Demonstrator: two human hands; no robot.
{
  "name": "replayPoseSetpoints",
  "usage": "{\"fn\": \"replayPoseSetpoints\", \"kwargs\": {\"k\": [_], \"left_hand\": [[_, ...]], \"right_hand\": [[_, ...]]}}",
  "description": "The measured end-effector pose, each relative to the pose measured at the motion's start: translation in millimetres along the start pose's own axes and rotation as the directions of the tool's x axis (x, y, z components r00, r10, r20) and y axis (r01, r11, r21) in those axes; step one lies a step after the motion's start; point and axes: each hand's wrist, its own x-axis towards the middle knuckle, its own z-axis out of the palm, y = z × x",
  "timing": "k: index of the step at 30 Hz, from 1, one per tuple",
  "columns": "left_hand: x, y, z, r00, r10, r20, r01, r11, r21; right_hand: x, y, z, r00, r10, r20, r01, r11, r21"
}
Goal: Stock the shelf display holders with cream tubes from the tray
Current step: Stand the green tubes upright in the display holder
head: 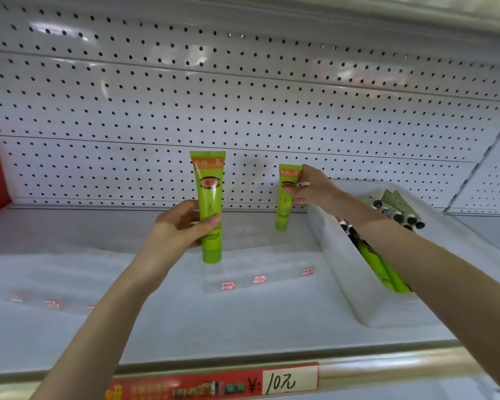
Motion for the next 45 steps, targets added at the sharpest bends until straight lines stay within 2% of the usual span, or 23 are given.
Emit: {"fn": "replayPoseSetpoints", "kwargs": {"k": [4, 8, 12, 15, 20, 32, 36, 45], "left_hand": [[1, -1, 1, 1.000, 0.004, 0.000, -0.004, 1.000, -0.005], [3, 0, 1, 1.000, 0.001, 0.010, -0.001, 1.000, -0.022], [5, 0, 2, 1.000, -0.006, 0.024, 0.006, 1.000, -0.015], [6, -1, 1, 1.000, -0.004, 0.028, 0.005, 1.000, -0.024], [7, -4, 0, 1.000, -0.009, 0.022, 0.010, 0.999, -0.036], [3, -5, -3, 0.999, 0.001, 0.045, 0.000, 1.000, -0.016], [1, -6, -8, 0.999, 0.001, 0.044, -0.001, 1.000, -0.008], [-3, -6, -11, 0.999, 0.007, 0.048, -0.006, 1.000, -0.022]], "right_hand": [[2, 4, -6, 0.999, -0.015, 0.029, 0.015, 1.000, 0.004], [0, 11, -8, 0.999, -0.016, 0.052, 0.022, 0.993, -0.120], [-3, 13, -5, 0.992, 0.014, 0.122, -0.009, 0.999, -0.039], [-8, 10, -1, 0.990, 0.030, 0.138, -0.022, 0.998, -0.064], [-22, 13, 11, 0.987, 0.005, 0.161, -0.016, 0.998, 0.067], [-38, 12, 22, 0.994, -0.100, 0.046, 0.099, 0.995, 0.018], [-38, 12, 22, 0.993, -0.121, -0.001, 0.121, 0.990, -0.077], [-43, 10, 18, 0.996, -0.073, 0.061, 0.067, 0.994, 0.082]]}}
